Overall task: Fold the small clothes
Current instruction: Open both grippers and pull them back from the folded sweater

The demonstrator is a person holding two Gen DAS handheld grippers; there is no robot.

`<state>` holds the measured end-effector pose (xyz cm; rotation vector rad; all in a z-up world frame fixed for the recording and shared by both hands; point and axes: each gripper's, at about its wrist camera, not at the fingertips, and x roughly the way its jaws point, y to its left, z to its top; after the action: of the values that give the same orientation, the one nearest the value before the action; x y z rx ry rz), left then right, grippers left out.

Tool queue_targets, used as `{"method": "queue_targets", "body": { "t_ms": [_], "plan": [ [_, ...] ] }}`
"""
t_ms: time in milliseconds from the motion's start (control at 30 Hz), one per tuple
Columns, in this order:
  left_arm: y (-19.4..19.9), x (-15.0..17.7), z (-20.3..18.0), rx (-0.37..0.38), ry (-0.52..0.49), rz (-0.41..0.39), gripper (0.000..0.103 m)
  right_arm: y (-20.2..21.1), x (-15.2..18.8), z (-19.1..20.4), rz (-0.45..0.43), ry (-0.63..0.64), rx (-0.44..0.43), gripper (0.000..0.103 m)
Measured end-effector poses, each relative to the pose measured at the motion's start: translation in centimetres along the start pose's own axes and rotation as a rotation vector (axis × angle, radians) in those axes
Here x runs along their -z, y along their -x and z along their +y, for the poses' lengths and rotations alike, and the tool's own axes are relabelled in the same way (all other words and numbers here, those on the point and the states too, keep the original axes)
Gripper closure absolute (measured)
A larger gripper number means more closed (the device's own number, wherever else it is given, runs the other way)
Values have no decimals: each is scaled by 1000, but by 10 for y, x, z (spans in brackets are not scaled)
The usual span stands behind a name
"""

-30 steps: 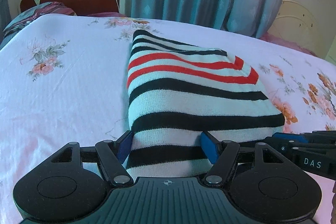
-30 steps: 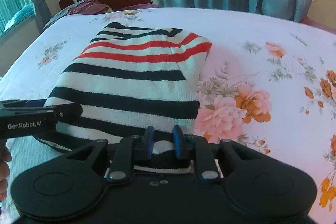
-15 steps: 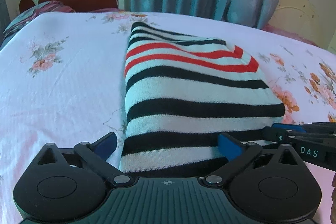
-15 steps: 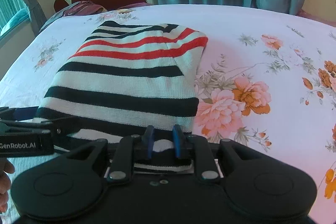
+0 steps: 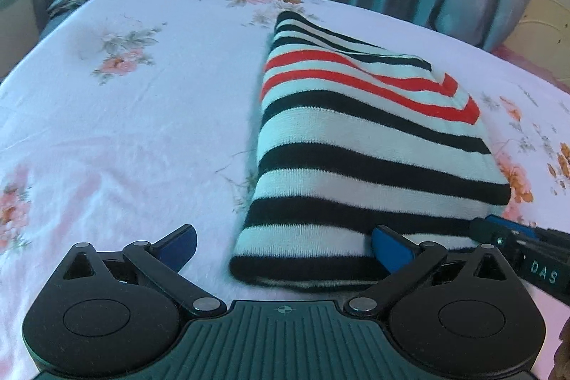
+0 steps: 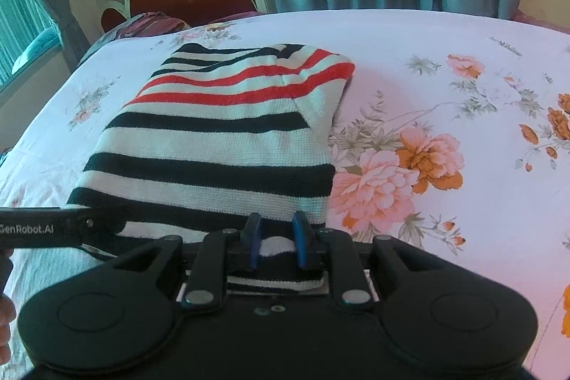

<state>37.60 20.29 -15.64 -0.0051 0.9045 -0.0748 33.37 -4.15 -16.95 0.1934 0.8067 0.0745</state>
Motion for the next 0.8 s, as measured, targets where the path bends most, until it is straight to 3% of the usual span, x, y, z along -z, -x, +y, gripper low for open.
{"method": "queue_targets", "body": {
  "t_ms": [100,200,267,400,467,700,800],
  "plan": [
    [13,3,0,-18,6,-5,0,1,-8,-1,41,4,-24,80],
    [31,8,1,-27,12,0,0,20,-16,0,54,-41,-77,64],
    [51,13,2,-48,16,-30,0,44,-13,1,16,-57,-96,44],
    [98,27,0,-75,9,-114,0,94,6,11,-15,-2,-103,32],
    [120,34,2,-67,12,-142,0,114,16,17,-18,31,-93,21],
    [204,71,3,-100,4,-218,0,181,56,35,5,113,-131,14],
    [237,91,2,-112,-10,-238,0,215,70,47,-48,140,-111,9]
  ]
}}
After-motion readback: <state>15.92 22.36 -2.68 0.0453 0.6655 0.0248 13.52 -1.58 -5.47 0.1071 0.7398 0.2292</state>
